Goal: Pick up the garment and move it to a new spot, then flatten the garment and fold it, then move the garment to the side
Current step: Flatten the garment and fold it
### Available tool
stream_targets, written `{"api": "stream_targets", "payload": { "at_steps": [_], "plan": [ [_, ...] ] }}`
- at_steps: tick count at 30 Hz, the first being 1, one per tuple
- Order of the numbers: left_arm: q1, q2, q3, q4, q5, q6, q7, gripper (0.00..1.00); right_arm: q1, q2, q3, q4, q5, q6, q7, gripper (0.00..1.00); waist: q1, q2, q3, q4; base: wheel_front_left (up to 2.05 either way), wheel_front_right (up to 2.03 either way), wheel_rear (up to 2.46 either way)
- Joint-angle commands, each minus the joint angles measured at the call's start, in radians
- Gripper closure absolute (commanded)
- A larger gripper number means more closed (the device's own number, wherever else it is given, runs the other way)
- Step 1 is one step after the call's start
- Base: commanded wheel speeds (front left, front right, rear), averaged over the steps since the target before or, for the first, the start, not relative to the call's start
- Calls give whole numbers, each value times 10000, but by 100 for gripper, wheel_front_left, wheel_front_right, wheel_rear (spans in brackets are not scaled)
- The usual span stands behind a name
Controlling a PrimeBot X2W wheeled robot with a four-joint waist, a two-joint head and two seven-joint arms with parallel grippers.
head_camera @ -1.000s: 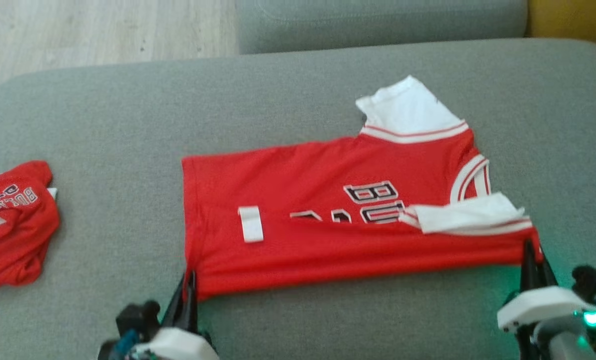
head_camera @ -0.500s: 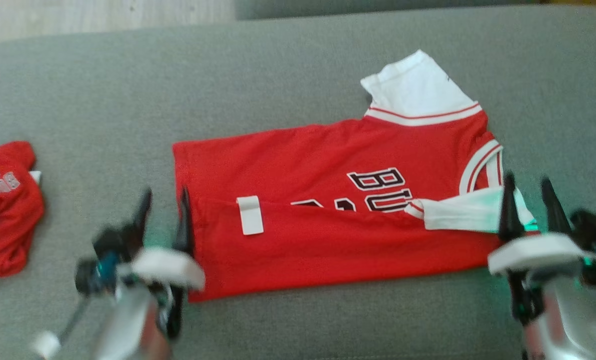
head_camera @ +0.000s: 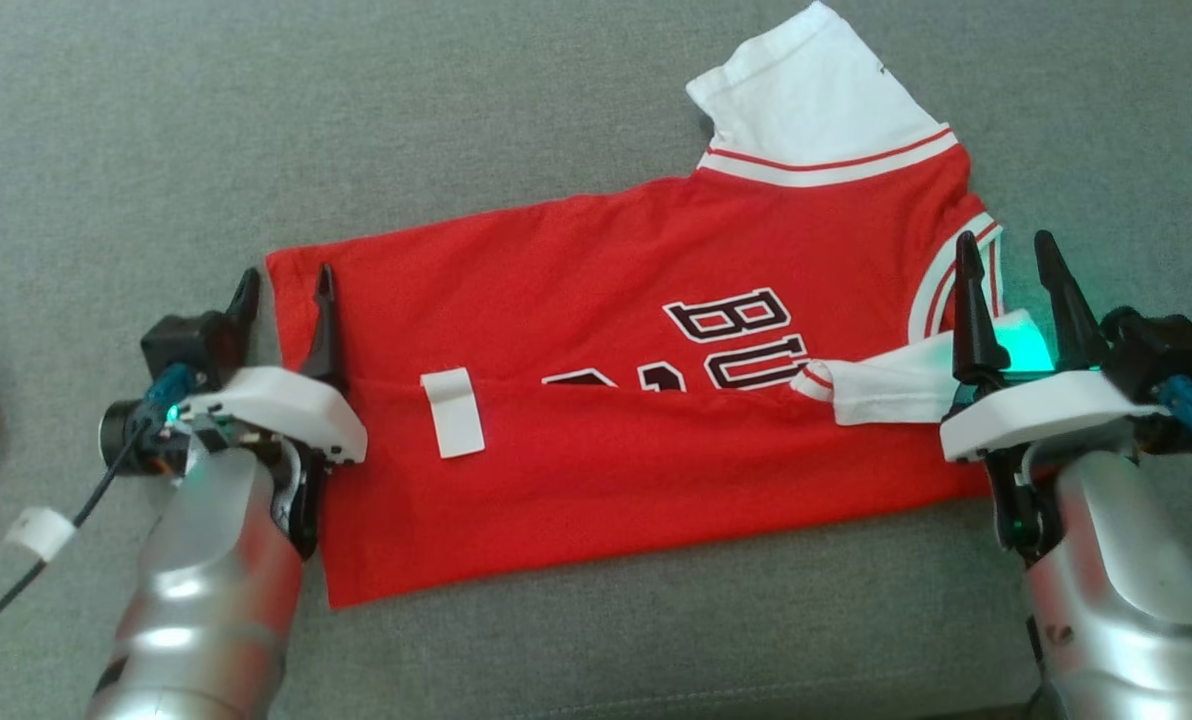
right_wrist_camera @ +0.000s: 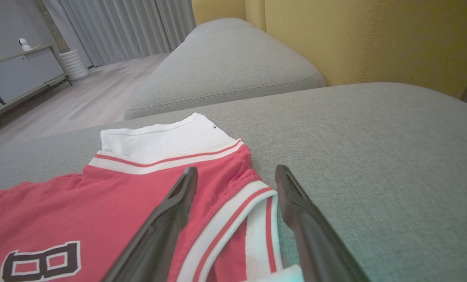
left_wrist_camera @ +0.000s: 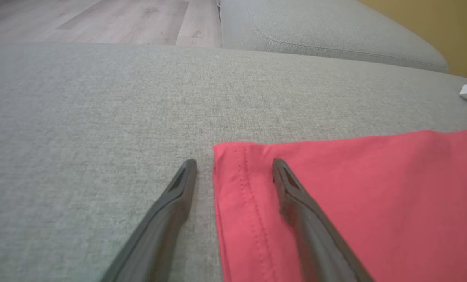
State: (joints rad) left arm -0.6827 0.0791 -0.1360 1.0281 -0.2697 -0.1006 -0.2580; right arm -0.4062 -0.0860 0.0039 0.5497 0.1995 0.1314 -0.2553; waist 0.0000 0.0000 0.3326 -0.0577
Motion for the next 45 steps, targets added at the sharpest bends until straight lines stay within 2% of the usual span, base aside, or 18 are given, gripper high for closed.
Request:
{"api": "stream_targets", "payload": {
  "at_steps": [1, 2, 3, 4, 10, 16, 20, 27, 34, 35, 36, 37, 42, 45],
  "plan": [
    [-214, 293, 86, 35, 95, -62, -38, 0, -394, -145, 299, -325, 70, -7, -65, 0, 0, 0, 78, 6, 0, 0, 0],
    [-254, 261, 5, 137, 109, -103, -38, 13, -474, -220, 360, -287, 90, -7, -65, 0, 0, 0, 108, 34, 0, 0, 0],
    [-293, 230, -78, 204, 120, -143, -38, 61, -577, -315, 432, -235, 93, -7, -65, 0, 0, 0, 133, 77, 0, 0, 0],
    [-333, 190, -162, 220, 118, -182, -38, 100, -718, -415, 488, -181, 102, -7, -65, 0, 0, 0, 167, 136, 0, 0, 0],
    [-365, 14, -440, -596, 242, -253, -38, 100, -2125, -989, 875, 509, 119, -7, 313, 0, 0, 0, 373, 656, 0, 0, 0],
    [-82, -142, -438, -2625, 710, -94, -38, 100, -3887, -1689, 1123, 1710, 34, -7, 1545, 0, 0, 0, 759, 1541, 0, 0, 0],
    [30, -256, -811, -3201, 750, -140, -38, 100, -4863, -2164, 1175, 2688, -78, -7, 2386, 0, 0, 0, 1032, 2190, 0, 0, 0],
    [-83, -285, -2007, -3659, -282, -133, -38, 100, -6128, -2650, 1643, 4126, -384, -7, 3870, 0, 0, 0, 1515, 2909, 0, 0, 0],
    [-224, -287, -2747, -3754, -877, 134, -38, 100, -6560, -2793, 1768, 5144, -754, -7, 4680, 0, 0, 0, 1647, 3062, 0, 0, 0],
    [-242, -287, -2803, -3750, -924, 173, -38, 100, -6585, -2791, 1790, 5238, -794, -7, 4704, 20, 0, 0, 1654, 3053, 0, 0, 0],
    [-254, -287, -2844, -3743, -964, 200, -38, 100, -6609, -2798, 1764, 5285, -795, -7, 4611, 78, 0, 0, 1646, 3043, 0, 0, 0],
    [-262, -287, -2868, -3725, -988, 222, -38, 100, -6634, -2830, 1720, 5333, -817, -7, 4507, 100, 0, 0, 1630, 3026, 0, 0, 0],
    [-403, -288, -2685, -3615, -880, 298, -38, 100, -6842, -2948, 1287, 5514, -1083, -7, 3779, 100, 0, 0, 1576, 2846, 0, 0, 0],
    [-476, -288, -2459, -3681, -740, 313, -38, 100, -6977, -2882, 899, 5444, -1271, -7, 2917, 100, 0, 0, 1533, 2730, 0, 0, 0]
  ]
}}
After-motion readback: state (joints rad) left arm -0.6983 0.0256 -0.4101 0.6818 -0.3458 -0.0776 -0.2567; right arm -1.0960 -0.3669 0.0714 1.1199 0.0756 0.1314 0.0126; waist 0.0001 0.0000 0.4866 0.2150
